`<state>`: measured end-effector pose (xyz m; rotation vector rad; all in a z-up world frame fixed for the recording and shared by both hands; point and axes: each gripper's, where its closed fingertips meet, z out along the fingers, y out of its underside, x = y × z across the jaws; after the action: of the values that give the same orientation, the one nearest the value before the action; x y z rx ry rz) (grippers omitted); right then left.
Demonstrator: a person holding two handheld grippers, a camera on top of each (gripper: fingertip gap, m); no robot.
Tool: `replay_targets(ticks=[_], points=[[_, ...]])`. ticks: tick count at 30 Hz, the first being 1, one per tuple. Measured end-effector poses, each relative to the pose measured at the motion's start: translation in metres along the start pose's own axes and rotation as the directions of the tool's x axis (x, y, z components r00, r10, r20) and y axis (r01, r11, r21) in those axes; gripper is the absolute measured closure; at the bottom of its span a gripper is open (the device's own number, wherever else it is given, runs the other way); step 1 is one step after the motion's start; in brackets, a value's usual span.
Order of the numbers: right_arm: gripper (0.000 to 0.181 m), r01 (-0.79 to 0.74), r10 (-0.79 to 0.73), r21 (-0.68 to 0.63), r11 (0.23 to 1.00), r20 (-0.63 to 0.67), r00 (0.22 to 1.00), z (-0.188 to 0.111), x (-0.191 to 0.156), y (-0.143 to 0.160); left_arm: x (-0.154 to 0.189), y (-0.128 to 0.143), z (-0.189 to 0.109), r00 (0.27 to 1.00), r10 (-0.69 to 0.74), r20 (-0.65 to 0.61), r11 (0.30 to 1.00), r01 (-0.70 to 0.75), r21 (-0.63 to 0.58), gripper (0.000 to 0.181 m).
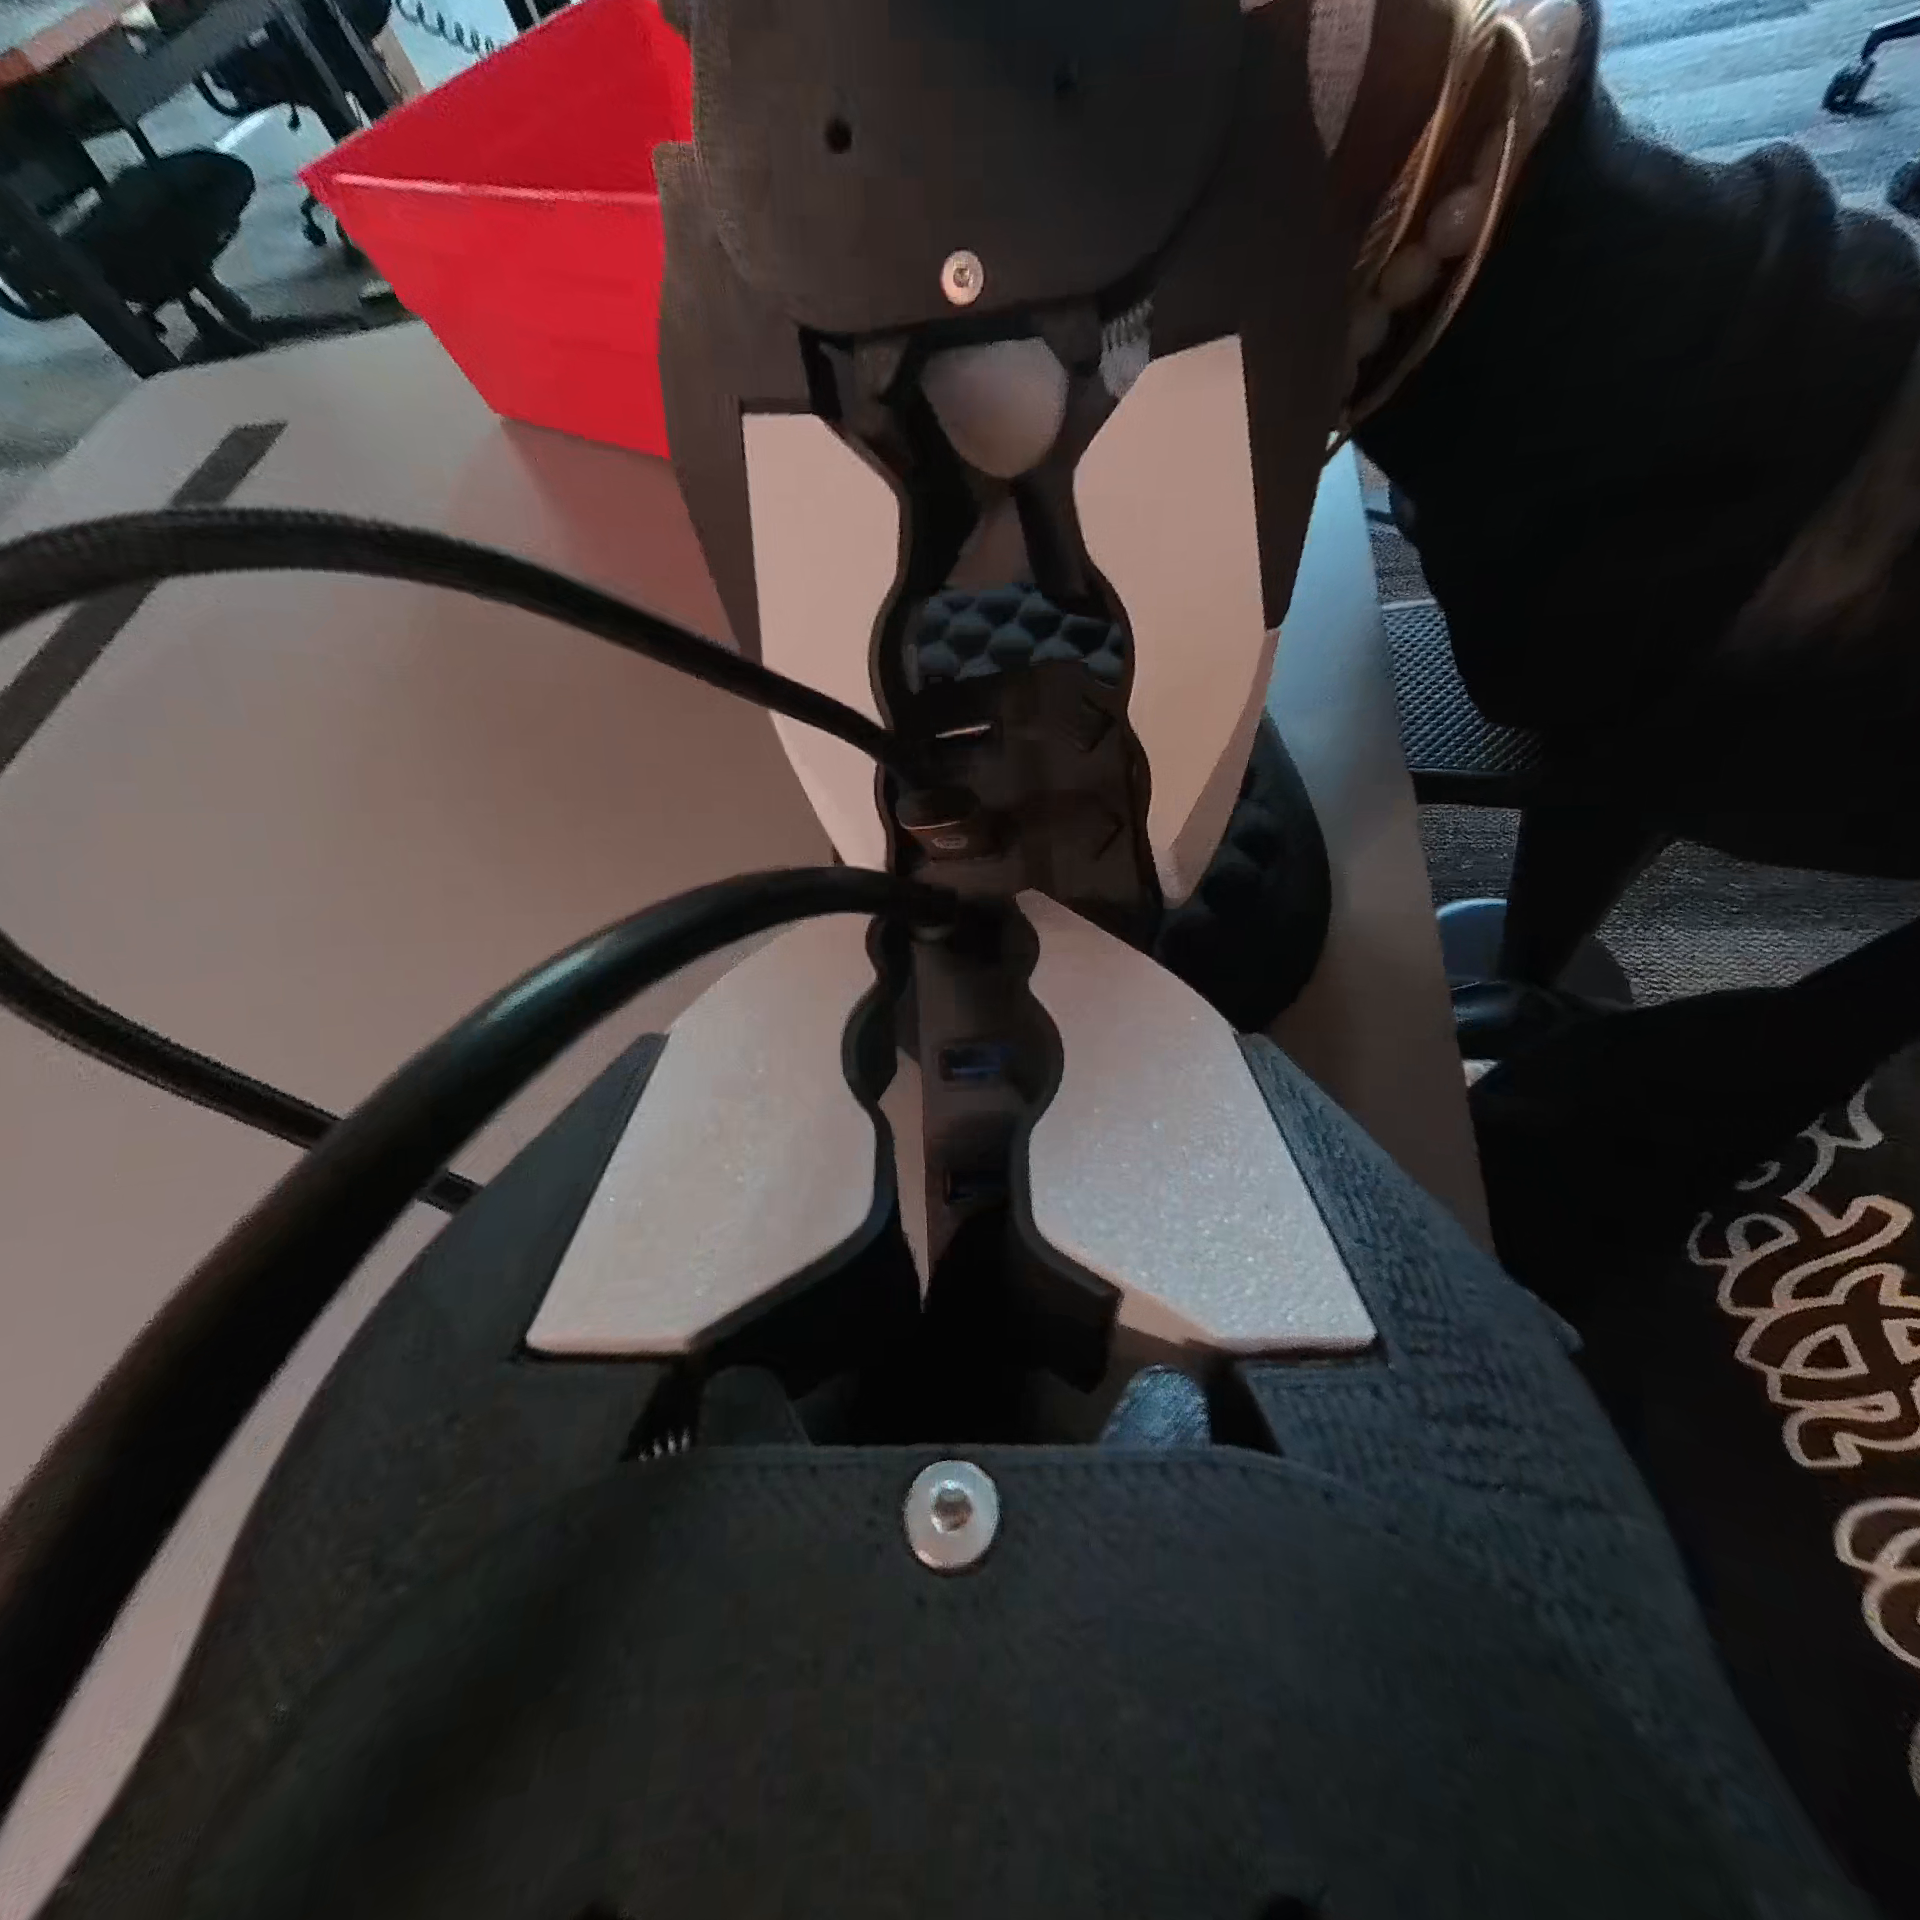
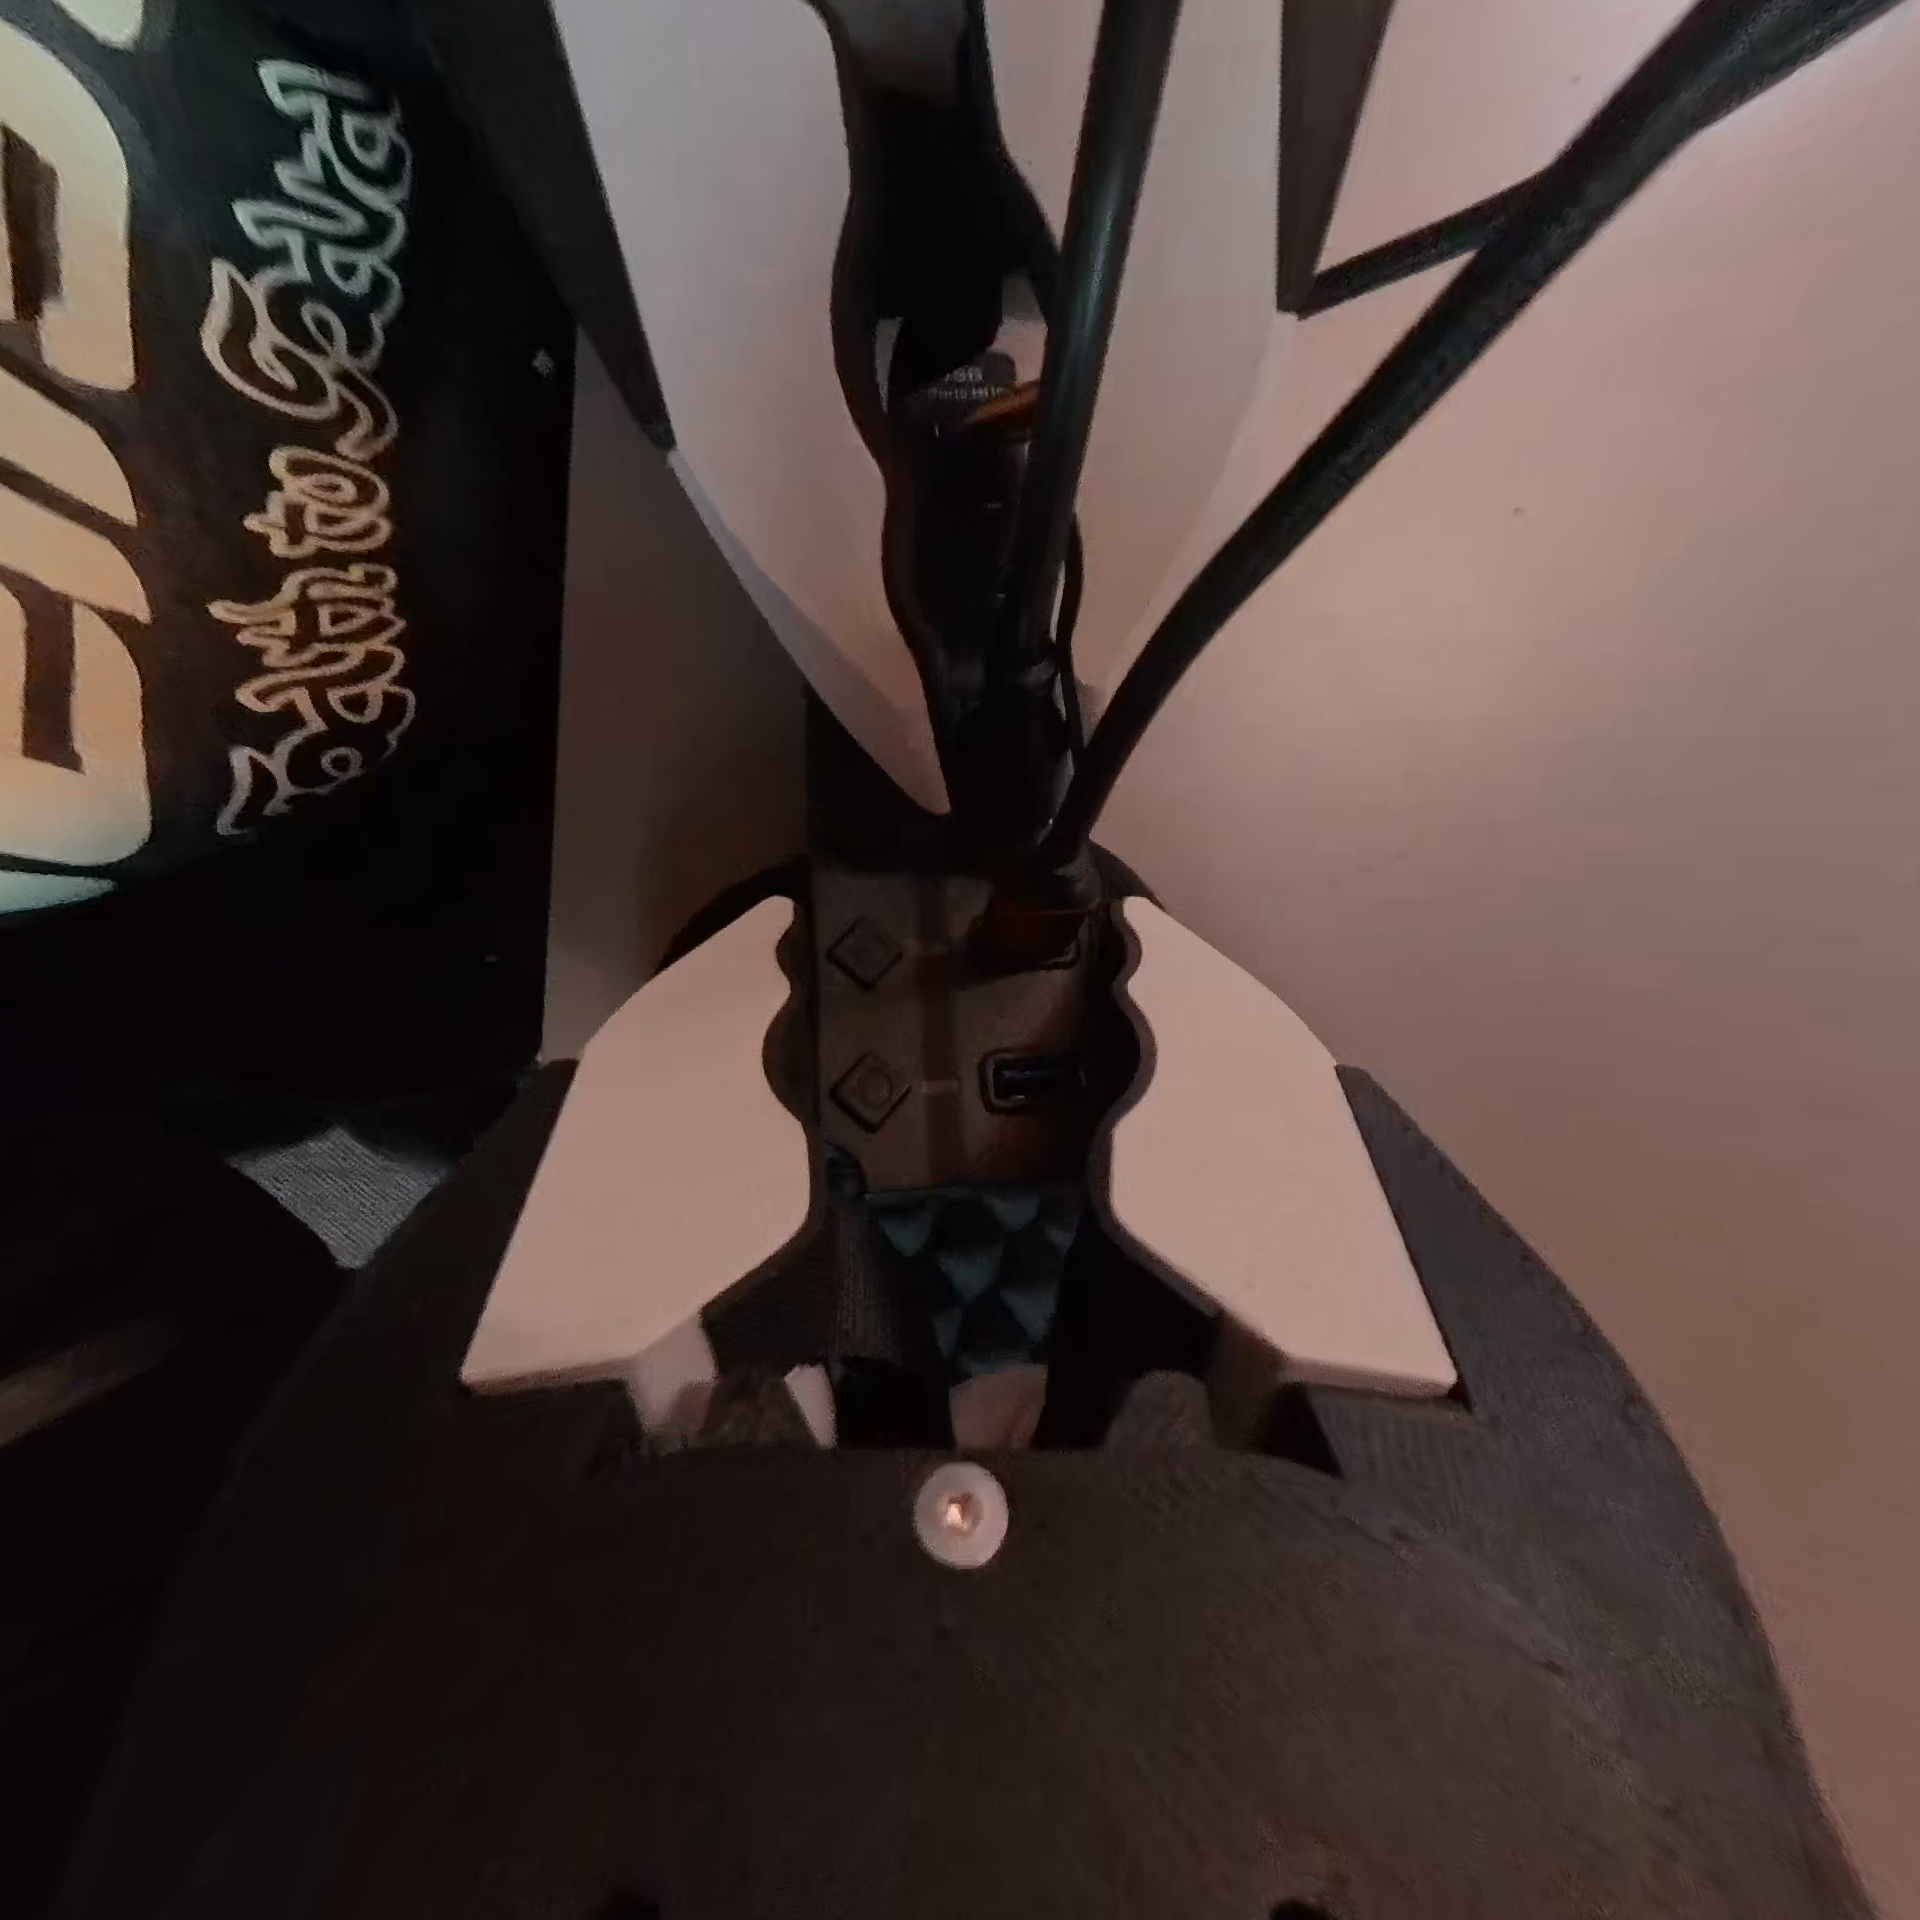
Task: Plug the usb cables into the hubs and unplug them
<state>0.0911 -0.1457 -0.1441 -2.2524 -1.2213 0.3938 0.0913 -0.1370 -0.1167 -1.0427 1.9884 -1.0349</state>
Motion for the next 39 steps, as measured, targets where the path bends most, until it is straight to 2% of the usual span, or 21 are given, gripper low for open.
replay_targets(ticks=[1, 3, 6, 8, 10, 12, 13, 15, 17, 18, 20, 22, 23, 26, 28, 30, 32, 34, 35, 37, 39], points=[[0.127, -0.02, 0.019, 0.02, 1.0, 0.014, 1.0, 0.0, 0.0, -0.002, 0.0, 0.003, -0.001, 1.0, -0.012, -0.003, 1.0, 0.012, -0.022, 0.161], [0.127, -0.019, 0.019, 0.03, 0.999, 0.003, 1.0, -0.003, 0.002, 0.0, 0.002, 0.014, -0.003, 0.999, -0.042, -0.014, 0.992, 0.04, -0.116, 0.134], [0.127, 0.01, -0.009, 0.042, 0.999, -0.038, 0.999, -0.01, 0.004, -0.002, 0.005, 0.03, -0.011, 0.999, -0.046, -0.022, 0.975, 0.04, -0.221, 0.11], [0.127, 0.049, -0.045, 0.068, 0.996, -0.054, 0.998, -0.015, 0.001, -0.01, 0.005, 0.044, -0.008, 0.999, -0.029, -0.021, 0.958, 0.021, -0.286, 0.108], [0.127, 0.095, -0.089, 0.076, 0.993, -0.082, 0.993, -0.018, -0.003, -0.018, 0.012, 0.051, 0.0, 0.998, -0.022, -0.062, 0.954, 0.002, -0.299, 0.109], [0.127, 0.112, -0.105, 0.051, 0.992, -0.122, 0.987, -0.021, -0.003, -0.021, 0.019, 0.048, 0.001, 0.994, -0.008, -0.105, 0.961, -0.021, -0.275, 0.126], [0.127, 0.124, -0.113, 0.063, 0.99, -0.151, 0.982, -0.024, -0.002, -0.026, 0.015, 0.046, 0.001, 0.997, 0.001, -0.081, 0.965, -0.022, -0.26, 0.126], [0.127, 0.161, -0.124, 0.174, 0.972, -0.208, 0.97, -0.035, -0.001, -0.047, 0.009, 0.036, -0.003, 0.999, 0.007, -0.036, 0.981, -0.013, -0.192, 0.127], [0.133, 0.186, -0.074, 0.341, 0.921, -0.318, 0.945, -0.058, 0.01, -0.075, -0.004, 0.021, -0.012, 0.998, -0.014, 0.06, 0.995, 0.02, -0.099, 0.127], [0.124, 0.217, -0.04, 0.435, 0.874, -0.38, 0.924, -0.074, 0.015, -0.088, -0.013, 0.013, -0.019, 0.993, -0.027, 0.118, 0.998, 0.032, -0.045, 0.126], [0.118, 0.246, 0.071, 0.634, 0.733, -0.431, 0.9, -0.109, 0.021, -0.109, -0.028, -0.007, -0.038, 0.978, -0.088, 0.189, 0.991, 0.068, 0.113, 0.127], [0.112, 0.189, 0.18, 0.799, 0.57, -0.346, 0.921, -0.132, 0.024, -0.122, -0.045, -0.028, -0.064, 0.95, -0.189, 0.25, 0.953, 0.116, 0.28, 0.127], [0.105, 0.132, 0.223, 0.854, 0.503, -0.276, 0.935, -0.137, 0.026, -0.128, -0.056, -0.034, -0.076, 0.927, -0.219, 0.305, 0.94, 0.117, 0.319, 0.127], [0.104, -0.017, 0.297, 0.927, 0.374, -0.102, 0.949, -0.123, 0.035, -0.148, -0.081, -0.046, -0.104, 0.843, -0.209, 0.496, 0.944, 0.041, 0.327, 0.127], [0.105, -0.071, 0.309, 0.922, 0.38, -0.054, 0.95, -0.095, 0.037, -0.162, -0.082, -0.054, -0.106, 0.826, -0.192, 0.53, 0.95, 0.02, 0.313, 0.127], [0.112, -0.059, 0.335, 0.924, 0.378, -0.077, 0.939, -0.077, 0.04, -0.172, -0.076, -0.059, -0.096, 0.833, -0.16, 0.529, 0.96, 0.006, 0.282, 0.129], [0.137, -0.031, 0.384, 0.931, 0.365, -0.121, 0.915, -0.074, 0.045, -0.171, -0.07, -0.057, -0.083, 0.832, -0.102, 0.545, 0.975, -0.024, 0.219, 0.126], [0.153, 0.031, 0.42, 0.917, 0.397, -0.212, 0.883, -0.082, 0.053, -0.16, -0.068, -0.051, -0.078, 0.82, -0.05, 0.569, 0.988, -0.043, 0.148, 0.123], [0.157, 0.057, 0.454, 0.912, 0.407, -0.256, 0.853, -0.09, 0.059, -0.153, -0.063, -0.05, -0.075, 0.838, -0.05, 0.543, 0.989, -0.033, 0.141, 0.121], [0.157, 0.112, 0.495, 0.924, 0.367, -0.295, 0.818, -0.113, 0.065, -0.142, -0.046, -0.056, -0.069, 0.887, -0.073, 0.457, 0.982, -0.017, 0.189, 0.115], [0.157, 0.148, 0.543, 0.938, 0.313, -0.305, 0.782, -0.139, 0.069, -0.129, -0.013, -0.062, -0.059, 0.956, -0.064, 0.285, 0.976, 0.0, 0.219, 0.124]])
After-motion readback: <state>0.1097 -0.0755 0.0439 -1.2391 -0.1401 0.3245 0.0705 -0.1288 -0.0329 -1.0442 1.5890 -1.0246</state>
